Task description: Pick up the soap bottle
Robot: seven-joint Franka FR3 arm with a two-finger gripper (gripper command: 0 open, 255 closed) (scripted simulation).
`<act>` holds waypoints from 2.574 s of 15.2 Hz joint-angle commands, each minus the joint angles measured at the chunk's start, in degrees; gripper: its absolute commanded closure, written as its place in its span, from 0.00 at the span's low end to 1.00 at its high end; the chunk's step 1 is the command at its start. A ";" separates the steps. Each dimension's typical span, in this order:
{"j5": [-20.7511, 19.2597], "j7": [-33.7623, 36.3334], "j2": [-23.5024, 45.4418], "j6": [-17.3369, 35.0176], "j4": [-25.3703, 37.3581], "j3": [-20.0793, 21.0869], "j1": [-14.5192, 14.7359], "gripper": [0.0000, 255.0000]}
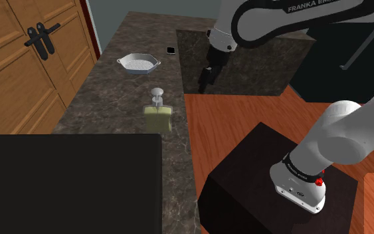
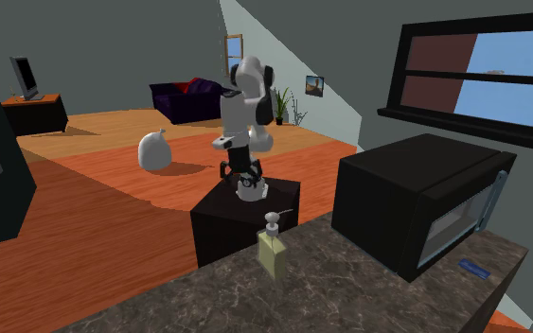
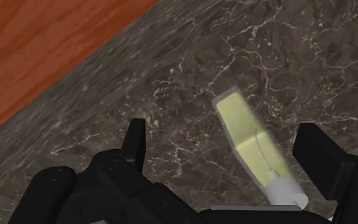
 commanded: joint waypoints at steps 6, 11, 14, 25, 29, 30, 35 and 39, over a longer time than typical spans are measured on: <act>-0.59 0.88 13.40 11.32 4.38 3.87 2.13 0.00; -3.32 2.84 23.37 17.45 9.64 6.23 3.65 0.00; -3.89 3.14 25.32 19.50 9.65 6.39 3.90 0.00; -4.61 3.39 28.32 23.77 8.31 6.36 4.06 1.00; -4.59 3.33 28.33 23.82 8.27 6.34 4.03 1.00; -4.58 3.31 28.32 23.80 8.28 6.33 4.02 1.00; -4.06 3.19 26.10 20.69 9.22 6.40 3.93 1.00; -3.66 3.08 24.17 17.65 10.37 6.39 3.84 1.00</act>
